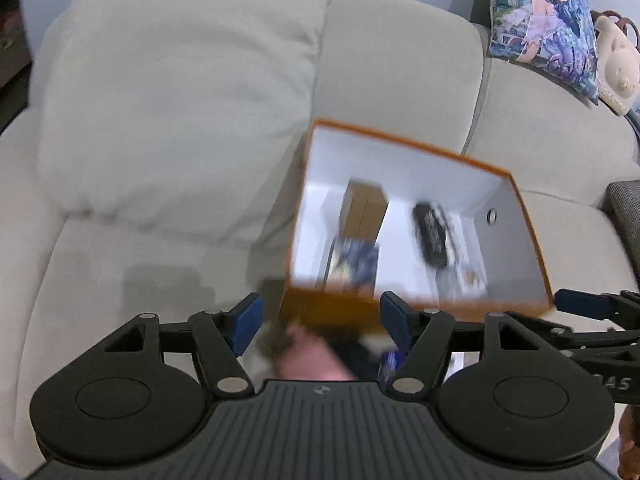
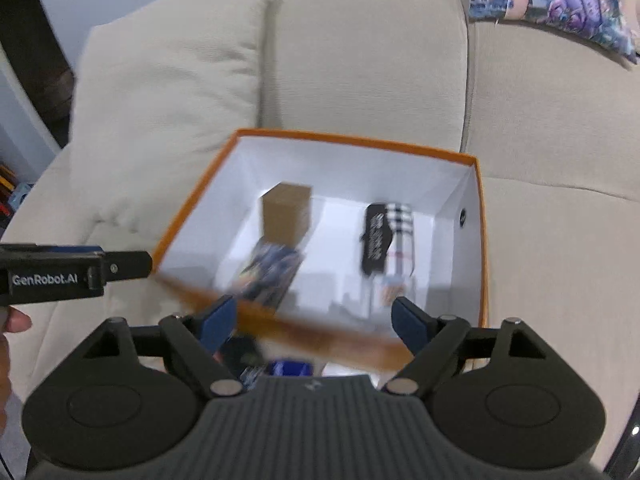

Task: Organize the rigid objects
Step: 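Grasp the pink tumbler with the left tool while the right tool moves to the Vaseline tube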

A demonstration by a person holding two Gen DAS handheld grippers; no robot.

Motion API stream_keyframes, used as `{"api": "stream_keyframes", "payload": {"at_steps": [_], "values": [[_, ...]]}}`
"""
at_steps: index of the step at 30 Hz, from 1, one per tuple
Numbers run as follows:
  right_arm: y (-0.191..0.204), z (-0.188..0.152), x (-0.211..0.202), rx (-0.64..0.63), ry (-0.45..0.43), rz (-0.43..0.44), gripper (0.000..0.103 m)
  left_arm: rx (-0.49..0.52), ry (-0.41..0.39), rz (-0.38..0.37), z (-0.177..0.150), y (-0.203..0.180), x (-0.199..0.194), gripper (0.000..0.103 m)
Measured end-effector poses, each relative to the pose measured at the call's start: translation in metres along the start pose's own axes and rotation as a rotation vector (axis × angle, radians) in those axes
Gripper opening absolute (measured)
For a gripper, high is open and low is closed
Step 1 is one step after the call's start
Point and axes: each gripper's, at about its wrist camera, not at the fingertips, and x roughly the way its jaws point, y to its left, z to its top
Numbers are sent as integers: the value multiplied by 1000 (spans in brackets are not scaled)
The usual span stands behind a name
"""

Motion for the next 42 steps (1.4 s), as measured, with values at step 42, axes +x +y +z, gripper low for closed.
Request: {"api": "stream_keyframes", "payload": {"at_steps": [42], "values": [[15, -193, 42, 135, -28, 8, 93, -190, 122, 50, -68, 34, 100, 80]]}}
